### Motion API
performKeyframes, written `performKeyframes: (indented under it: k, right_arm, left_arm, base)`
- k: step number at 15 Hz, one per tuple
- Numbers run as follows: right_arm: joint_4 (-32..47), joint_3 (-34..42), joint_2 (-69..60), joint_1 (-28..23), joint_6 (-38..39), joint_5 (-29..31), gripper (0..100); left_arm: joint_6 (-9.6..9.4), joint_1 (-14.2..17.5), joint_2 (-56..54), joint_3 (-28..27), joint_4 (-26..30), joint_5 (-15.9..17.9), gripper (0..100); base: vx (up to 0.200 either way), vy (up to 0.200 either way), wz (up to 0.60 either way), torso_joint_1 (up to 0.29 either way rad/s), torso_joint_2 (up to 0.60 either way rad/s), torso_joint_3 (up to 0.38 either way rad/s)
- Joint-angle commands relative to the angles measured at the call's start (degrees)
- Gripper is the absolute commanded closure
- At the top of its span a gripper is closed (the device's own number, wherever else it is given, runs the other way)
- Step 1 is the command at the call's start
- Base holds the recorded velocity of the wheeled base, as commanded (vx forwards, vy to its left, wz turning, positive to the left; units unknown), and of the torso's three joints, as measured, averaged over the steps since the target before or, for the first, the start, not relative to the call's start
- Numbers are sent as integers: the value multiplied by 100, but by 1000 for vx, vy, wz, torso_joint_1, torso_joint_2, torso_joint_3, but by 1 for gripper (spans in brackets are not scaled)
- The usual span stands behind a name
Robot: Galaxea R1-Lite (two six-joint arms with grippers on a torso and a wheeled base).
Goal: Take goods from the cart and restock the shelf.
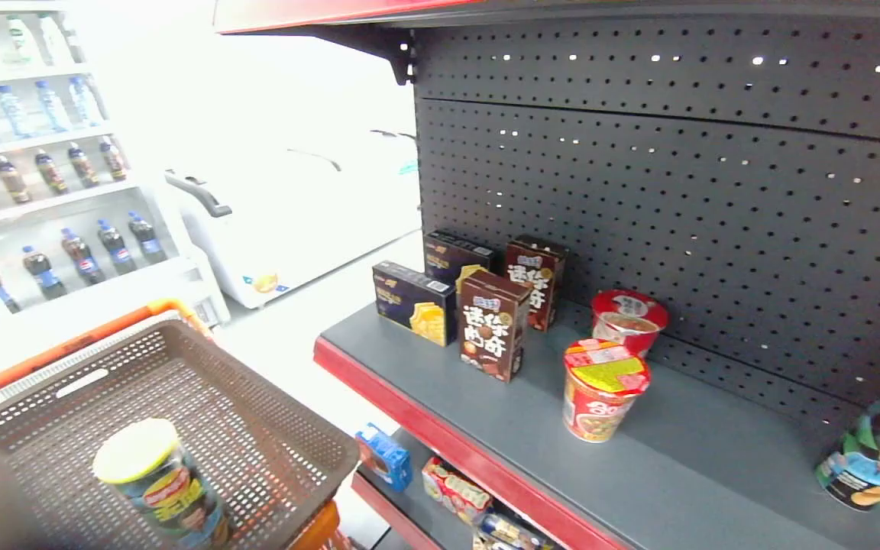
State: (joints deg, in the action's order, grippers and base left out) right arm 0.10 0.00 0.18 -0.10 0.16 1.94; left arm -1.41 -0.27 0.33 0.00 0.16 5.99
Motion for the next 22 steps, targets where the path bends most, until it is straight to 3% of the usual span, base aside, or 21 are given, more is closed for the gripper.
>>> performKeyframes:
  k: [1, 4, 5, 6, 8, 10, 13, 14, 15, 18, 19, 20, 22]
  right_arm:
    - [-1, 0, -1, 1, 2, 0, 0]
    - [-1, 0, 8, 1, -7, 8, 0]
    - [-1, 0, -1, 1, -7, 8, 0]
    - [-1, 0, -1, 1, -7, 8, 0]
    - [-1, 0, -1, 1, -7, 8, 0]
    - [-1, 0, -1, 1, -7, 8, 0]
    - [-1, 0, -1, 1, -7, 8, 0]
    - [-1, 0, -1, 1, -7, 8, 0]
    - [-1, 0, -1, 1, -7, 8, 0]
    - [-1, 0, -1, 1, -7, 8, 0]
    - [-1, 0, -1, 1, -7, 8, 0]
    - [-1, 0, -1, 1, -7, 8, 0]
    - [-1, 0, 8, 1, -7, 8, 0]
  left_arm:
    - [-26, 0, 2, 0, 2, 8, 0]
    - [-70, 36, 37, -70, -42, -80, 0]
    - [-518, 80, 354, -853, 19, -142, 0]
    - [-790, 88, 1408, -1670, 547, -124, 0]
    - [-527, 132, 2560, -2145, 889, -229, 0]
    - [-509, 141, 3448, -2197, 766, -256, 0]
    - [-395, -8, 4291, -2250, 424, -10, 0]
    - [-140, -158, 4871, -2057, -209, 122, 0]
    - [-8, -149, 5249, -1916, -657, 184, 0]
    - [-34, -140, 6937, -563, -3734, 201, 0]
    - [-52, -149, 7420, -237, -4446, 201, 0]
    - [-52, -149, 7904, 0, -5008, 184, 0]
    - [-8, -140, 8317, 0, -5254, 184, 0]
  base:
    - [0, 0, 600, 2, 7, 2]
    - [0, 0, 200, -1, -1, -1]
    - [0, 0, 0, 0, 0, 0]
    - [0, 0, 0, 0, 0, 0]
    - [0, 0, 0, 0, 0, 0]
    - [0, 0, 0, 0, 0, 0]
    - [0, 0, 0, 0, 0, 0]
    - [0, 0, 0, 0, 0, 0]
    - [0, 0, 0, 0, 0, 0]
    - [0, 0, 0, 0, 0, 0]
    - [0, 0, 0, 0, 0, 0]
    - [0, 0, 0, 0, 0, 0]
    - [0, 0, 0, 0, 0, 0]
